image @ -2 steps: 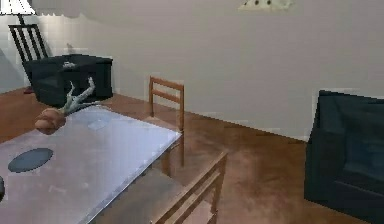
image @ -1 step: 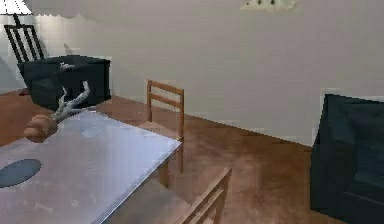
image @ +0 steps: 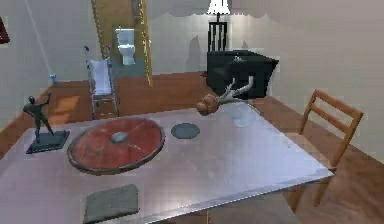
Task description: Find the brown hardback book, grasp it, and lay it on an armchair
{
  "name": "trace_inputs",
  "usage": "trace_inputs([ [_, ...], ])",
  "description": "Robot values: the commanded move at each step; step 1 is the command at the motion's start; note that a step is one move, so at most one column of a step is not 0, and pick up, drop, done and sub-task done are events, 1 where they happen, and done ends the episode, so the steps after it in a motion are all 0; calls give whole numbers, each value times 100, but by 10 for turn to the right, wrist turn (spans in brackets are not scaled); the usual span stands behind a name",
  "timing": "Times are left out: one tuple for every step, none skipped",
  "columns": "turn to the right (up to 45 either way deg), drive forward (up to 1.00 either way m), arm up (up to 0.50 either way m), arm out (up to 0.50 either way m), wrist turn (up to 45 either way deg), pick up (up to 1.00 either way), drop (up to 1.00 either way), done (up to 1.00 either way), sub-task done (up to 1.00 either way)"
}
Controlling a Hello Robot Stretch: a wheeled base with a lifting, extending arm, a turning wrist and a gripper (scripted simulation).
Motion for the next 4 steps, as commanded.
trace_inputs([
  [-450, 0, 0, 0, 0, 0, 0, 0, 0],
  [-450, 0, 0, 0, 0, 0, 0, 0, 0],
  [-240, 0, 0, 0, 0, 0, 0, 0, 0],
  [0, 0, 0, 28, 0, 0, 0, 0, 0],
])
